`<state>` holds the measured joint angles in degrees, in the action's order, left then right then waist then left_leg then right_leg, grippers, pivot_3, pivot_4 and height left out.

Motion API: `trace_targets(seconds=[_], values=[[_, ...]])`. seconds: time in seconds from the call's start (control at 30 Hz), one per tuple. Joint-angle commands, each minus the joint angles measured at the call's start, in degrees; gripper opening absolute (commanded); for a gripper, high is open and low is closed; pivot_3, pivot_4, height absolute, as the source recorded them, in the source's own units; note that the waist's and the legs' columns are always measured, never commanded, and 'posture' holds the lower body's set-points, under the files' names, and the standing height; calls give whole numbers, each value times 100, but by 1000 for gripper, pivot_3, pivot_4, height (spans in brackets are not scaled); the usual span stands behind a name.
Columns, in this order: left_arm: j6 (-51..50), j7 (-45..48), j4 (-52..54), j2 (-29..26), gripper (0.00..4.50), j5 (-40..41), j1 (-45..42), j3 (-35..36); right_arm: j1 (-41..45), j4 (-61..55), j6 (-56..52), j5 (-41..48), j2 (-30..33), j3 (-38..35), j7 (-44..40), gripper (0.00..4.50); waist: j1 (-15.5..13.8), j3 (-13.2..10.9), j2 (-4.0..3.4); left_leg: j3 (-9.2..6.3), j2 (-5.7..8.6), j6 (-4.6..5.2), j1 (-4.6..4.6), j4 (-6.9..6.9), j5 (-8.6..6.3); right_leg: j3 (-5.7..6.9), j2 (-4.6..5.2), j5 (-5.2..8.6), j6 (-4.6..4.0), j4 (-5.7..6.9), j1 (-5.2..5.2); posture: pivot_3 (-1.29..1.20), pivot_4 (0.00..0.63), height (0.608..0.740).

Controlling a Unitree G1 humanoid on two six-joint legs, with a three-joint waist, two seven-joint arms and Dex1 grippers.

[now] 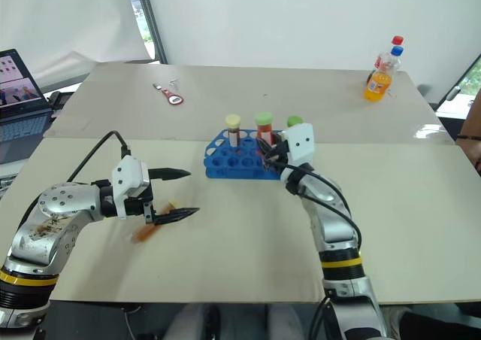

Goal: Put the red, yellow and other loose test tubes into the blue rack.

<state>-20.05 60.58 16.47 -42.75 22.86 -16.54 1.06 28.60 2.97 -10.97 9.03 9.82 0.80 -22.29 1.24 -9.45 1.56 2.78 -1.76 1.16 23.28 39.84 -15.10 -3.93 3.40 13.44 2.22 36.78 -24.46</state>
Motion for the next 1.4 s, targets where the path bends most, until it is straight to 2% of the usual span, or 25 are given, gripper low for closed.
trace_targets(seconds=[0.03, 0.43, 0.7, 0.77, 1.0, 1.13, 1.27, 1.4], values=[[-11, -38, 207, -8, 4500, 100, -108, 46, 120, 127, 505, -188, -92, 58, 167, 1002, -2, 0, 0, 0, 0, 0, 0, 0, 0, 0, 0, 0, 0, -1, 0, 0, 150, 733], [-33, -106, 215, 6, 4500, 25, -179, -14, 96, 864, 1327, -510, -425, 89, 564, 1002, 2, 0, 0, -2, -1, 0, -6, 0, 0, 0, 1, 0, 0, 4, 4, 0, 150, 733], [-205, -462, 251, 148, 4500, 2, -373, -68, -91, 930, 1529, -320, -744, 33, 644, 1002, 27, 0, -1, -18, -1, -1, -6, 0, 0, -1, 0, -1, -1, 25, 4, 0, 150, 733], [-360, -629, 239, 197, 4500, 0, -458, -31, -198, 820, 1549, -245, -744, 46, 520, 2087, 35, 0, -1, -36, -1, -1, -6, 0, 0, -1, 0, -1, -1, 28, 4, 0, 150, 733], [-858, -819, 262, 101, 4500, 148, -630, 105, -498, 303, 1187, -348, -400, 198, 272, 4482, 86, 0, -1, -47, 0, -1, -3, -2, 0, -1, 1, -1, -1, 29, 3, 0, 150, 733], [-1552, -771, 159, -445, 4500, 131, -835, 220, -1010, -695, 726, -260, 180, 284, -169, 4482, 88, 0, -1, -51, 2, -1, -3, -6, 0, 1, 0, 0, 0, 29, 3, 0, 150, 733], [-2127, -495, 19, -1366, 4500, -89, -969, 28, -1405, -1783, -86, 205, 754, 315, -737, 4482, 103, -1, 0, -52, 3, 0, -2, -6, 0, 2, 0, 0, 1, 20, 5, 0, 150, 733], [-3090, 128, 395, -2421, 4500, 236, -956, -60, -1538, -2755, -1182, 1203, 1691, -13, -1602, 4482, 123, -6, 6, -50, 0, 0, -8, -8, 0, 1, -4, 5, -3, -1, 4, 0, 150, 733]])
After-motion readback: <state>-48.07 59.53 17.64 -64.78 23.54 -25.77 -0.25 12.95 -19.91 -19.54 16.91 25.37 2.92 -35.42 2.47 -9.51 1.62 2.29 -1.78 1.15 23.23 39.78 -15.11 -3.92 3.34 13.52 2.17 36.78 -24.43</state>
